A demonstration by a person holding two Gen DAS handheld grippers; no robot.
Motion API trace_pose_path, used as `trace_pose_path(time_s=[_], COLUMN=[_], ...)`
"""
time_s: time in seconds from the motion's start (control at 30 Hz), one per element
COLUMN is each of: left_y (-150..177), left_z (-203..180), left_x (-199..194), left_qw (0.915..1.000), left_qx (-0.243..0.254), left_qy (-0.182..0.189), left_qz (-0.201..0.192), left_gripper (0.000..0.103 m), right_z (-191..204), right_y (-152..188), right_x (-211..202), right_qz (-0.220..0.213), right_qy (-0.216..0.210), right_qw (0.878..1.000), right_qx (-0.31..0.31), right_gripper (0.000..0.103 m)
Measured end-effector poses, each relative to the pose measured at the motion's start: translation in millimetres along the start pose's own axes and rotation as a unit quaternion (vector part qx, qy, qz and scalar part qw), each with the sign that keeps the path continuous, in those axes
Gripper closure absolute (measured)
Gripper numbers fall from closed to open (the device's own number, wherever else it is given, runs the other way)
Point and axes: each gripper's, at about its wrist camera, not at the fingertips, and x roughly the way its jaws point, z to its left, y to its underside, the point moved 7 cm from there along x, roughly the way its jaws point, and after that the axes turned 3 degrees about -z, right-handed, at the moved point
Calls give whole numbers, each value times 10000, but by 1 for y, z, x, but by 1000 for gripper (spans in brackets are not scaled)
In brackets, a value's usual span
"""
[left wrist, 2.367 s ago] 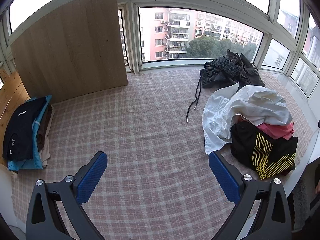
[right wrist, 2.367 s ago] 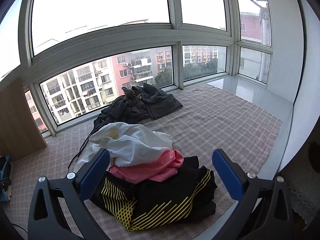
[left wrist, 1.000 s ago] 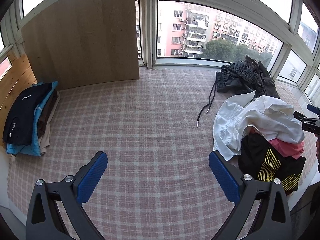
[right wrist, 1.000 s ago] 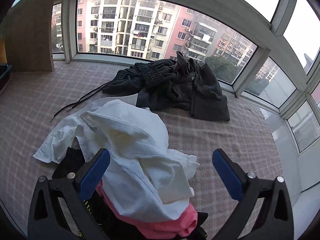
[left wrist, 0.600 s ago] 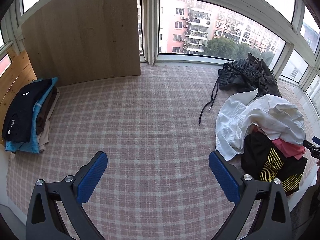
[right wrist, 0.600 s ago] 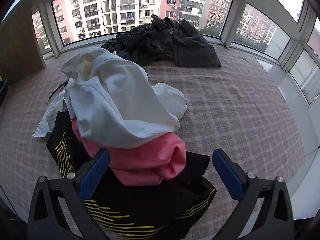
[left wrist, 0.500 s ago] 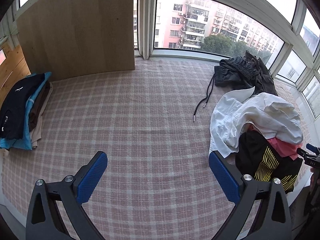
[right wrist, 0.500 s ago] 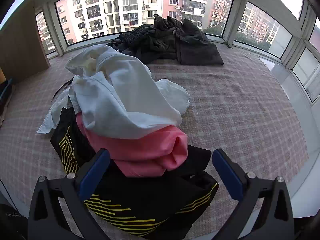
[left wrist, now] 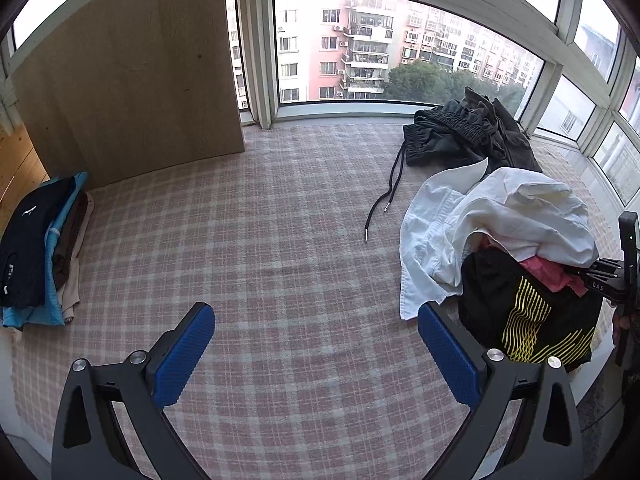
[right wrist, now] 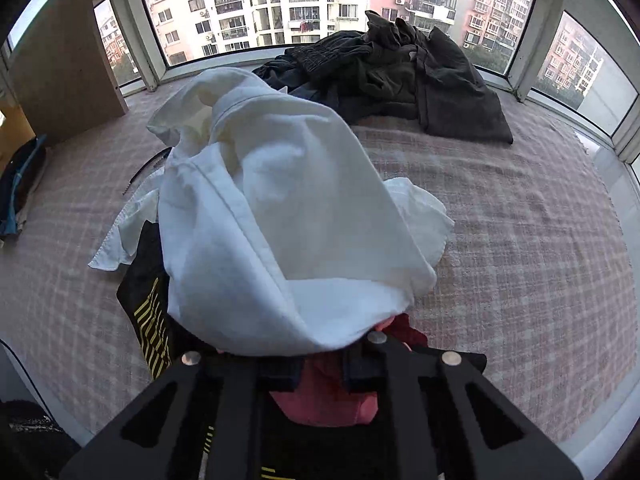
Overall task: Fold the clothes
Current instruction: 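Pull the pink T-shirt out with the right gripper and drop it on the mat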
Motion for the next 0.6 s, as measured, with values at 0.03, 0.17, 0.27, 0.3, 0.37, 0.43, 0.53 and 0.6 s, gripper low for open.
trace_pose_path(time_s=[0.03,0.17,0.27,0.3,0.37,0.43,0.53,0.6], left_y=[0,0,-2,-3,-4,-4,-3,-2], left_z=[3,10,10,11,14,19,30,39], left_x=[0,-2,-9,-11,-16,-19,-22,-24], left_qw=[10000,9997,9997,9997,9995,9991,9988,9985], left_qx=[-68,-230,-216,-215,-242,-322,-391,-443], left_qy=[13,63,48,43,33,48,10,-31], left_qz=[5,-5,-107,-143,-219,-258,-292,-320], left_gripper=[1,1,1,1,1,1,1,1], right_z=[0,-3,9,17,33,48,73,93], right_y=[-18,-109,-159,-168,-181,-186,-195,-203], right_x=[-14,-99,-160,-175,-198,-215,-239,-256], right_qz=[-203,-1372,-2045,-2200,-2380,-2517,-2681,-2732], right_qy=[-132,-75,214,317,265,67,35,-65], right_qw=[9997,9905,9785,9744,9700,9668,9615,9599], right_qx=[92,103,-155,-321,-429,-448,-597,-631], right_gripper=[91,100,100,100,100,100,100,100])
